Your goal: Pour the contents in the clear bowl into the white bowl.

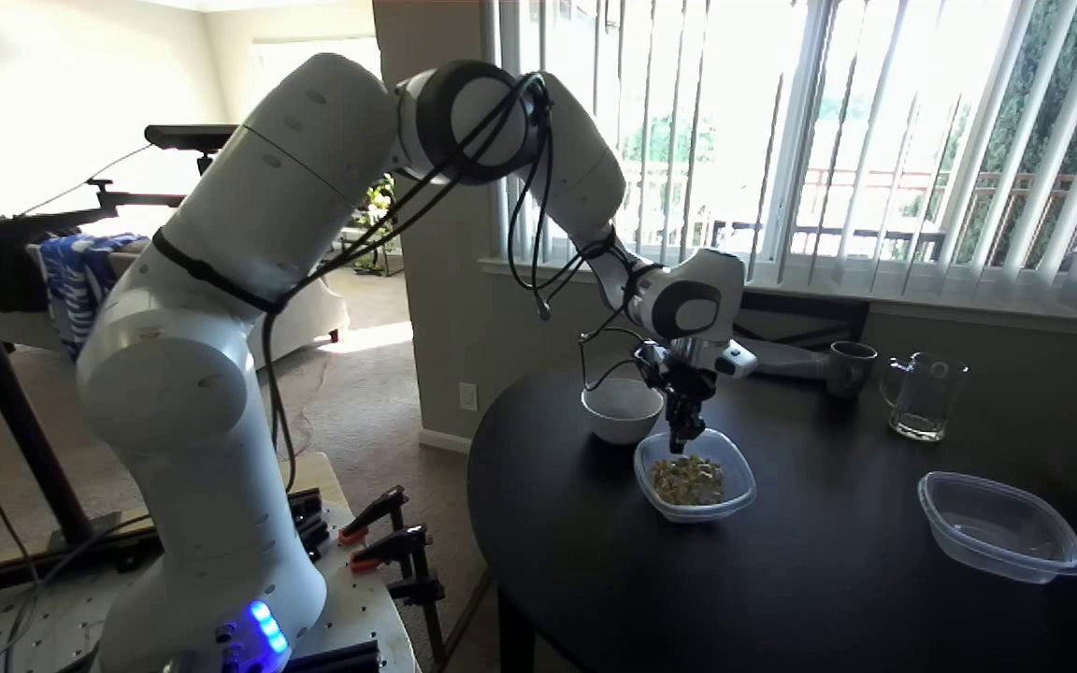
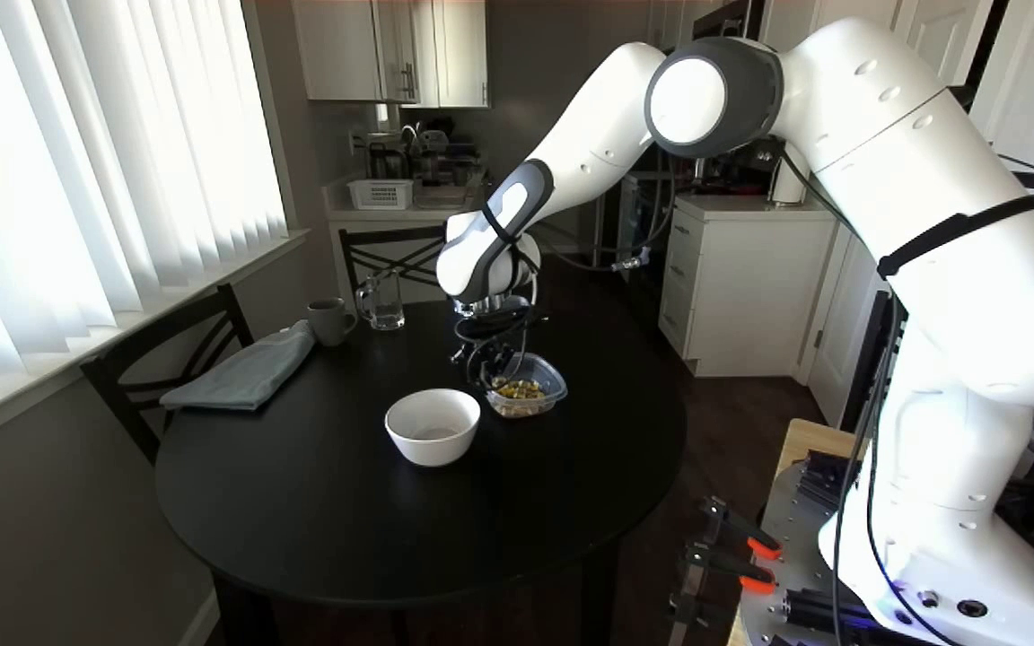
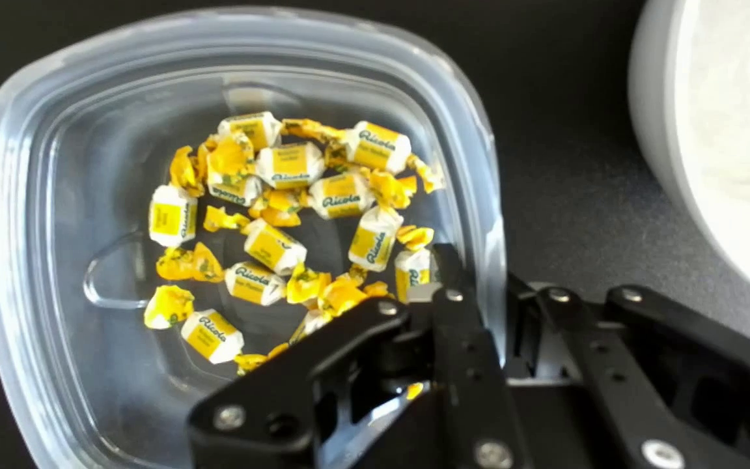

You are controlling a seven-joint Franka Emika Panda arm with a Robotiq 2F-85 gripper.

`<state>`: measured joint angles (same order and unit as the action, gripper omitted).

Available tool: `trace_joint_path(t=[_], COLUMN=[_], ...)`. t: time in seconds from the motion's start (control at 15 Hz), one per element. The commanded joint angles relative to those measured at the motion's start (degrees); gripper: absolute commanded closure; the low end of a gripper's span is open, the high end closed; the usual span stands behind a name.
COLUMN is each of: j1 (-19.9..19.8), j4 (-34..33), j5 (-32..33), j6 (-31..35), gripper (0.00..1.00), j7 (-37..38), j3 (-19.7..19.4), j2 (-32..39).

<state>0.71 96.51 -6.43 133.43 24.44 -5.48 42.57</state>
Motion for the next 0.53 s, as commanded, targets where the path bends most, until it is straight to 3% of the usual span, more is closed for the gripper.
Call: trace_joint_path(t=[0.0,0.47], j1=[-0.3,2.2], j4=[5.4,12.9], j5=[-4.4,-3.6], j6=[1.3,0.1], gripper=[0.96,0.96], j7=[3.3,15.5], j3=[0.3,-3.6], j2=[-5.4,-14.0])
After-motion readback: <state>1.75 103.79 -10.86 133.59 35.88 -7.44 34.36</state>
